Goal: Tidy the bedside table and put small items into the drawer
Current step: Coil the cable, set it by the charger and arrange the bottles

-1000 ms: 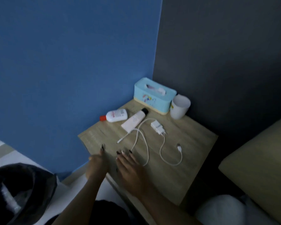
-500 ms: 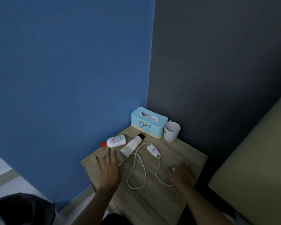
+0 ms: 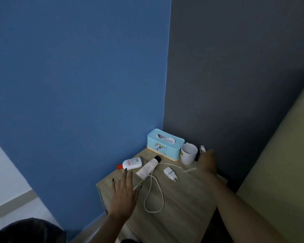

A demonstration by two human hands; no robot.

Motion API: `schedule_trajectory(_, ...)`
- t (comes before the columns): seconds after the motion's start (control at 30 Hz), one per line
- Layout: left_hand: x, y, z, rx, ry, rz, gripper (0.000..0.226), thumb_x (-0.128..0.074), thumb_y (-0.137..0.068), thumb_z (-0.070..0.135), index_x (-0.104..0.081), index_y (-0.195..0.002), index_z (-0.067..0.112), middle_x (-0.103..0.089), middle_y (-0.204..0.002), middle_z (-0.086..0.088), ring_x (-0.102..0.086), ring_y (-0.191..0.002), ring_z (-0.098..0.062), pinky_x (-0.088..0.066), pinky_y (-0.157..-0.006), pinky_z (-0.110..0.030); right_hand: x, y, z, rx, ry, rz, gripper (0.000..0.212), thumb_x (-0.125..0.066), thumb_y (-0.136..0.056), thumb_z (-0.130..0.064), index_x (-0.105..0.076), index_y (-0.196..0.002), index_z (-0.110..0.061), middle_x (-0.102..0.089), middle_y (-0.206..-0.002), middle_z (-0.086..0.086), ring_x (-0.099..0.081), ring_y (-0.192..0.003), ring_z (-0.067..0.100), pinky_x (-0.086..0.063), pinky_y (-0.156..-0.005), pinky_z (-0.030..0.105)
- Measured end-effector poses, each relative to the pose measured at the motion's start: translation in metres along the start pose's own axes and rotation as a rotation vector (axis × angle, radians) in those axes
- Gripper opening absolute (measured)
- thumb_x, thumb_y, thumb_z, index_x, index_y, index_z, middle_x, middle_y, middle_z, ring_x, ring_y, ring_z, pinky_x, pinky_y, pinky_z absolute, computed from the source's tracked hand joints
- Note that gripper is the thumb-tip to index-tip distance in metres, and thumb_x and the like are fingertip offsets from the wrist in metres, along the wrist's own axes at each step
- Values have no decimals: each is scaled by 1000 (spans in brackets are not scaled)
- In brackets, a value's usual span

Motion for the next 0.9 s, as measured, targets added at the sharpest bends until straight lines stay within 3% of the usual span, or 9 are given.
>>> schedule_trajectory(0.1, 11, 0, -3, -1, 12, -7, 73, -4, -96, 57, -37, -137, 7, -55, -135, -16, -57, -121, -33, -47, -92, -55, 28, -7, -65, 167, -94, 54, 13, -40, -100, -11, -46, -109, -4, -59, -110, 22, -60, -100, 38, -42, -69, 36)
schedule_trajectory(0.2, 28, -3, 4, -47, 59, 33, 78, -6, -92, 61, -33, -144, 8, -42, -147, -13, -45, -133, -32, -37, -104, -53, 34, 6, -122, 349, -250, -47, 8, -36, -101, -15, -43, -97, -14, -60, -83, 12, -63, -78, 32, -46, -54, 32)
schedule_trajectory(0.3, 68, -12, 30, -126, 156, 127, 69, -20, -91, 52, -26, -148, 13, -29, -155, -8, -32, -142, -26, -25, -113, -46, 33, 36, -170, 590, -248, -241, 8, -46, -97, -10, -47, -96, -18, -65, -77, 7, -62, -65, 23, -52, -62, 39)
schedule_trajectory(0.4, 130, -29, 62, -266, 220, 318, 63, -47, -95, 27, -19, -150, 14, -19, -158, -8, -26, -144, -26, -26, -116, -45, 38, 77, -200, 778, -119, -356, 4, -59, -90, -13, -62, -91, -14, -69, -76, 2, -61, -66, 16, -48, -63, 32)
schedule_trajectory(0.53, 201, -41, 105, -493, 15, 481, 79, -62, -81, 5, -23, -149, 12, -31, -153, -14, -31, -141, -32, -35, -111, -48, 42, 117, -208, 846, -37, -466, 7, -63, -87, -14, -69, -86, -17, -71, -75, 0, -65, -69, 16, -50, -60, 27)
schedule_trajectory(0.63, 215, -42, 121, -634, -300, 466, 73, -74, -64, 3, -51, -133, 8, -63, -124, -10, -55, -124, -30, -39, -103, -55, 47, 137, -211, 961, 20, -448, 5, -65, -84, -18, -68, -80, -19, -70, -71, -5, -65, -75, 16, -51, -74, 33)
schedule_trajectory(0.73, 220, -34, 127, -697, -435, 366, 68, -67, -65, -8, -53, -130, 4, -67, -96, -8, -66, -95, -28, -46, -99, -44, 57, 146, -215, 1031, 111, -367, 6, -63, -86, -26, -67, -82, -24, -62, -69, -17, -54, -88, 11, -44, -82, 31)
schedule_trajectory(0.83, 233, -24, 127, -642, -332, 247, 47, -42, -87, -8, -44, -132, 7, -53, -115, -11, -56, -103, -29, -44, -84, -34, 59, 149, -214, 1008, 109, -458, 6, -62, -85, -26, -67, -82, -29, -68, -74, -15, -58, -91, 11, -48, -85, 35)
schedule_trajectory(0.9, 242, -23, 119, -555, -225, 175, 39, -37, -89, -8, -46, -124, 6, -48, -117, -13, -53, -102, -29, -40, -79, -34, 68, 147, -217, 1003, 113, -465, 7, -63, -85, -26, -68, -82, -30, -70, -78, -12, -61, -87, 10, -51, -82, 35)
Point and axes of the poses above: each hand's wrist, its own y-axis away from the middle knuckle, its own x-axis out of the back of the hand, z = x × y, the point moved 7 cm from there along -y, towards the middle knuckle
